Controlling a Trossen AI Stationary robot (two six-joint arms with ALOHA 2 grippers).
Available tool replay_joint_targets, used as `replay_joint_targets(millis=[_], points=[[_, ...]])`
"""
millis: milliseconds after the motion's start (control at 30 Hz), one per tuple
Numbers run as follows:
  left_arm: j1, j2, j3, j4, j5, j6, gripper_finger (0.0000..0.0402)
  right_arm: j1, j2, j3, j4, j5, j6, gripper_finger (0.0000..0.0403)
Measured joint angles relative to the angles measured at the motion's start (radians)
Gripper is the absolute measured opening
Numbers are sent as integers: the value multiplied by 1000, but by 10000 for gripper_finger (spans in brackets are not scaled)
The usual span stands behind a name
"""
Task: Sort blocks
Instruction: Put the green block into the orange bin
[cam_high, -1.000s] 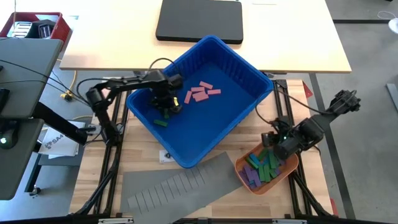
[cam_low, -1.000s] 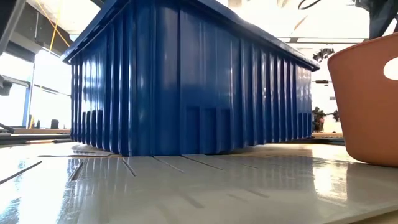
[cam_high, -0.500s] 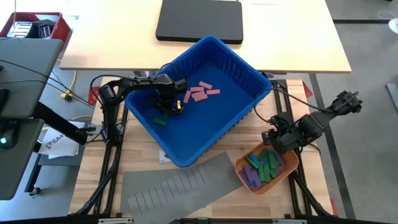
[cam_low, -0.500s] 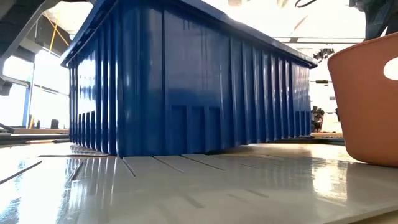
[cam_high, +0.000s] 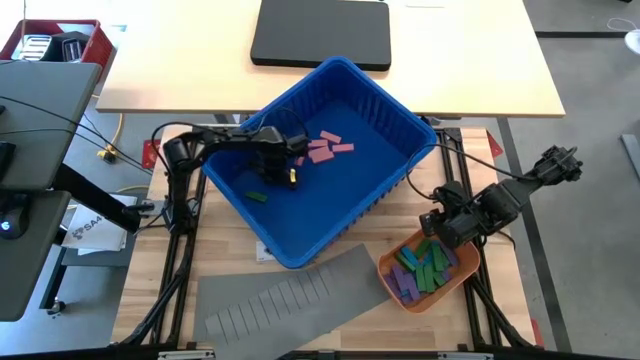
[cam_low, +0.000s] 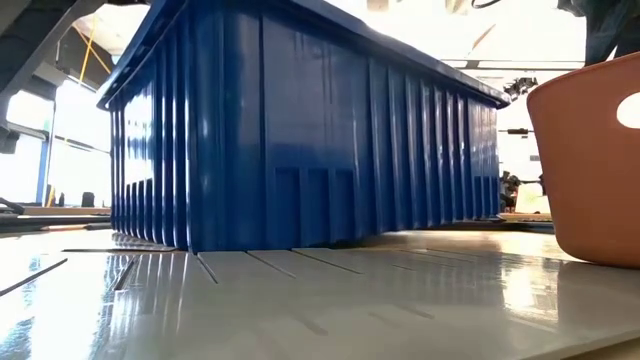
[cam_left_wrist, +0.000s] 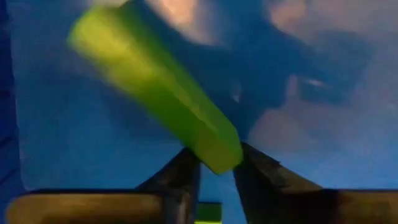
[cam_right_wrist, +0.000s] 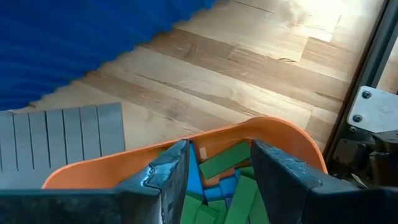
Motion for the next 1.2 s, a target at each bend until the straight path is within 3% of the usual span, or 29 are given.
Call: replay_joint_targets(millis=[200, 367, 533, 700, 1000, 1200], points=[[-41, -9, -1, 20, -49, 91, 9, 0, -1, 0, 9, 0, 0, 167], [-87, -48, 14, 56, -85, 266, 8, 0, -1, 0, 12, 0, 1, 167], [-101, -126, 19, 29, -82, 253, 15, 0, -1, 0, 14, 0, 5, 167], [-64, -194, 21, 43, -74, 367, 58, 0, -1, 0, 16, 6, 31, 167], [1, -174, 21, 100, -18, 1021, 193, -32, -1, 0, 16, 11, 3, 167], [-15, -125, 21, 100, -114, 1291, 214, -51, -1, 0, 20, 10, -3, 167]])
